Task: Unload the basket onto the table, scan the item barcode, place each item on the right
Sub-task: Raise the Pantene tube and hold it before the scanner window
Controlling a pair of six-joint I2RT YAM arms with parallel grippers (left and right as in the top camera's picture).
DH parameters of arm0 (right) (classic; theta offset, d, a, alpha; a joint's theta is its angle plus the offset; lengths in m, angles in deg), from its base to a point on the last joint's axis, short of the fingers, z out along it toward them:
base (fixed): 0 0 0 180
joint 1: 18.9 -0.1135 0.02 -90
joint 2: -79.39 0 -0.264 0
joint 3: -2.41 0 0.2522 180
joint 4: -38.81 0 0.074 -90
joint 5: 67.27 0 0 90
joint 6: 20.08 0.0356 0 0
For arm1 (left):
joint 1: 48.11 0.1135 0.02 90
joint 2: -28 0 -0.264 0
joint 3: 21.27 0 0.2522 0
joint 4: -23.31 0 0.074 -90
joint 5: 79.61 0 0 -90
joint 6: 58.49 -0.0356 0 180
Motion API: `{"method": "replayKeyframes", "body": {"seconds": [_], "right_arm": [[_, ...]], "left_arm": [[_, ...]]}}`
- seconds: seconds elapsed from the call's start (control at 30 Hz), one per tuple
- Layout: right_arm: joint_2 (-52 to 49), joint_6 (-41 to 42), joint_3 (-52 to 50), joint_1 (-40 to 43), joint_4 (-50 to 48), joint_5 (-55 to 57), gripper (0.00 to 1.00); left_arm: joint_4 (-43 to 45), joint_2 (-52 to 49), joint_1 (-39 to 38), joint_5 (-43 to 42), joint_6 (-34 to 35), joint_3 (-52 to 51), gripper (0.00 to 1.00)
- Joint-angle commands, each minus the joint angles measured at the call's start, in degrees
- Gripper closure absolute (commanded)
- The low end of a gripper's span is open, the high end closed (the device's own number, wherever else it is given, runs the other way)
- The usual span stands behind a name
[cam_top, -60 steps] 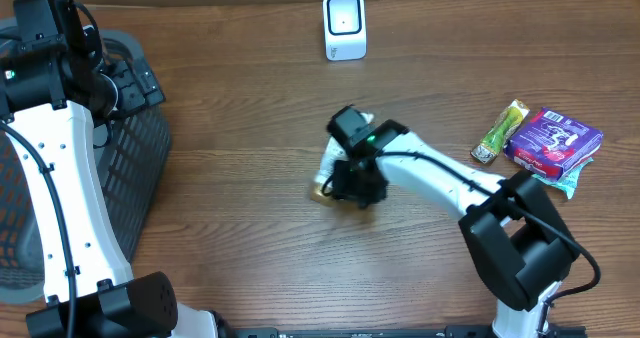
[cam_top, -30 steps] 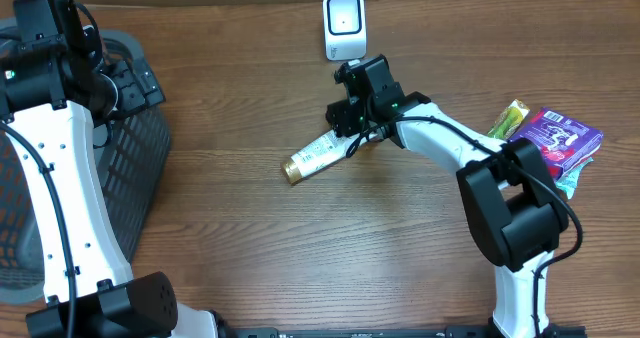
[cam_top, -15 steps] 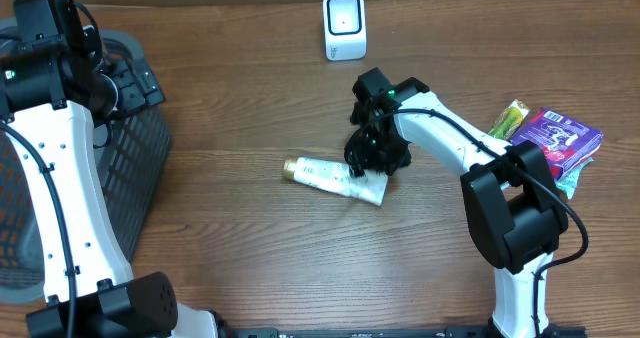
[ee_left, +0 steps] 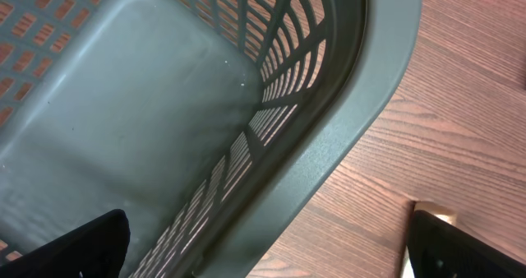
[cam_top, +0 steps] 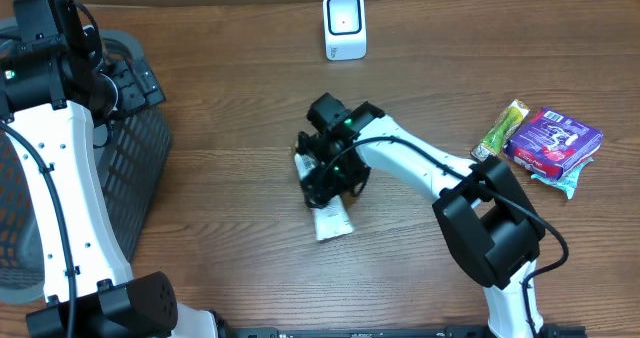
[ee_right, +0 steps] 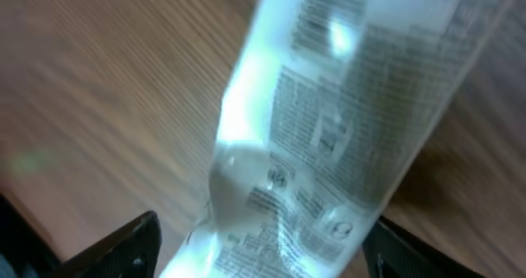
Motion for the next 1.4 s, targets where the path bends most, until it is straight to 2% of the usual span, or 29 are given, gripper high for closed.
{"method": "replayKeyframes", "body": {"seconds": [0.0, 0.03, 0.07, 0.1, 0.17, 0.33, 0.47, 0.67, 0.7, 0.8, 0.83, 0.9, 0.97, 1.03, 1.07, 1.1, 1.2, 1.37], "right_arm": [[-0.3, 16.2, 0.7, 0.4, -4.9, -0.9, 0.22], [-0.3, 19.5, 0.7, 0.4, -6.2, -0.9, 0.23], [-0.3, 21.8, 0.7, 0.4, -7.0, -0.1, 0.20], [-0.2, 25.9, 0.7, 0.6, -7.3, 2.8, 0.12], [-0.2, 29.0, 0.7, 1.2, -6.9, 4.9, 0.07], [-0.2, 30.6, 0.3, 3.9, -2.4, 4.2, 0.08], [-0.3, 27.5, -2.5, 3.8, -2.5, 0.8, 0.05], [-0.3, 26.1, -11.3, 4.0, -12.1, -15.1, 0.06], [-0.3, 26.6, -12.2, 4.0, -13.7, -17.3, 0.06], [-0.3, 37.4, -15.4, 3.5, -18.5, -18.5, 0.08], [-0.3, 40.7, -16.6, 3.0, -20.7, -18.5, 0.10], [-0.3, 49.7, -20.7, 1.4, -28.8, -17.8, 0.23], [-0.3, 53.7, -22.0, 1.3, -31.0, -16.5, 0.42], [-0.3, 54.0, -22.0, 1.2, -32.9, -15.9, 0.79], [-0.3, 54.0, -22.0, 1.2, -33.7, -15.6, 0.93], [-0.2, 54.0, -22.0, 1.2, -34.1, -15.5, 0.96], [0.9, 49.3, -21.1, 1.4, -34.5, -15.0, 0.96], [8.6, 32.1, -18.9, 2.7, -29.3, -10.5, 0.96]], "left_arm": [[0.0, -0.2, 0.3, -0.3, 0.6, 0.4, 0.00], [0.0, -0.2, 0.3, -0.3, 0.6, 0.4, 0.00], [0.0, -0.2, 0.3, -0.3, 0.6, 0.4, 0.00], [0.0, -0.2, 0.3, -0.3, 0.6, 0.4, 0.00], [0.0, -0.2, 0.3, -0.3, 0.6, 0.4, 0.00], [0.0, -0.2, 0.3, -0.3, 0.6, 0.4, 0.00], [0.0, -0.2, 0.3, -0.3, 0.6, 0.4, 0.01], [0.0, -0.2, 0.3, -0.3, 0.6, 0.4, 0.00], [0.0, -0.2, 0.3, -0.3, 0.6, 0.4, 0.01], [0.0, -0.2, 0.3, -0.3, 0.6, 0.4, 0.00], [0.0, -0.2, 0.3, -0.3, 0.6, 0.4, 0.00], [0.0, -0.2, 0.3, -0.3, 0.6, 0.4, 0.00], [0.0, -0.2, 0.3, -0.3, 0.6, 0.4, 0.00], [0.0, -0.2, 0.3, -0.3, 0.6, 0.4, 0.00], [0.0, -0.2, 0.3, -0.3, 0.6, 0.4, 0.00], [0.0, -0.2, 0.3, -0.3, 0.6, 0.4, 0.00], [0.0, -0.2, 0.3, -0.3, 0.6, 0.4, 0.00], [0.0, -0.2, 0.3, -0.3, 0.6, 0.4, 0.00]]}}
